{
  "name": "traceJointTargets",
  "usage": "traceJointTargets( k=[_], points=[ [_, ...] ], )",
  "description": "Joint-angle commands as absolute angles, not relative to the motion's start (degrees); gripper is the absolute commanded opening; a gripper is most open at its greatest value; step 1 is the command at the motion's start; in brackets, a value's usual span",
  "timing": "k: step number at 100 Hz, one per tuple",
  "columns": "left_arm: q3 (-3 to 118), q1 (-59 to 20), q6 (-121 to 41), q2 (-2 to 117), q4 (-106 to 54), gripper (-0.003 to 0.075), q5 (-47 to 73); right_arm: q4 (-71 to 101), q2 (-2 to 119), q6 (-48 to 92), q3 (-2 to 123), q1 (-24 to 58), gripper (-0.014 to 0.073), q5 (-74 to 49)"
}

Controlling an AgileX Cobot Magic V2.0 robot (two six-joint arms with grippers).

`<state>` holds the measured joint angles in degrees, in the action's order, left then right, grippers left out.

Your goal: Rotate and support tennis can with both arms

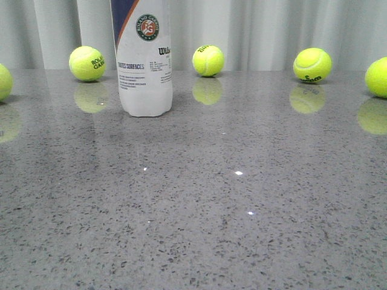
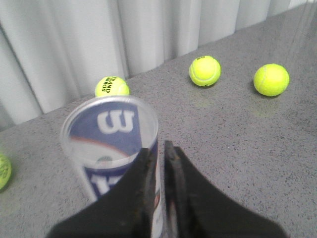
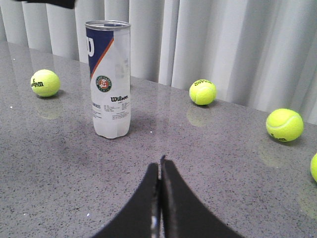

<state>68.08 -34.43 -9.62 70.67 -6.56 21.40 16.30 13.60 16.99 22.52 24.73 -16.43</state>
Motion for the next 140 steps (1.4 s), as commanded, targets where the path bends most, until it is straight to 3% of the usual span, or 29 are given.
traceJointTargets(
  k=[1,48,66,88,140],
  points=[
    [61.96,-34.37,-9.37,63.28,-7.67,-0.0018,11.8,16.85,14.15,17.14,23.9,24.54,-0.0061,-11.93],
    [29.66,-32.99,-9.37,34.84,-6.18,-0.0019,9.91,16.85,14.15,17.14,23.9,24.54,-0.0061,-11.93],
    [22.45,-27.02,-9.37,30.58,-6.18,-0.0019,6.74,16.85,14.15,17.14,23.9,24.54,-0.0061,-11.93],
    [14.15,-21.1,-9.37,24.41,-6.29,-0.0019,-6.35,16.85,14.15,17.14,23.9,24.54,-0.0061,-11.93],
    [-2.75,-5.23,-2.23,1.03,-0.79,-0.0019,0.86,16.85,14.15,17.14,23.9,24.54,-0.0061,-11.93]
  ],
)
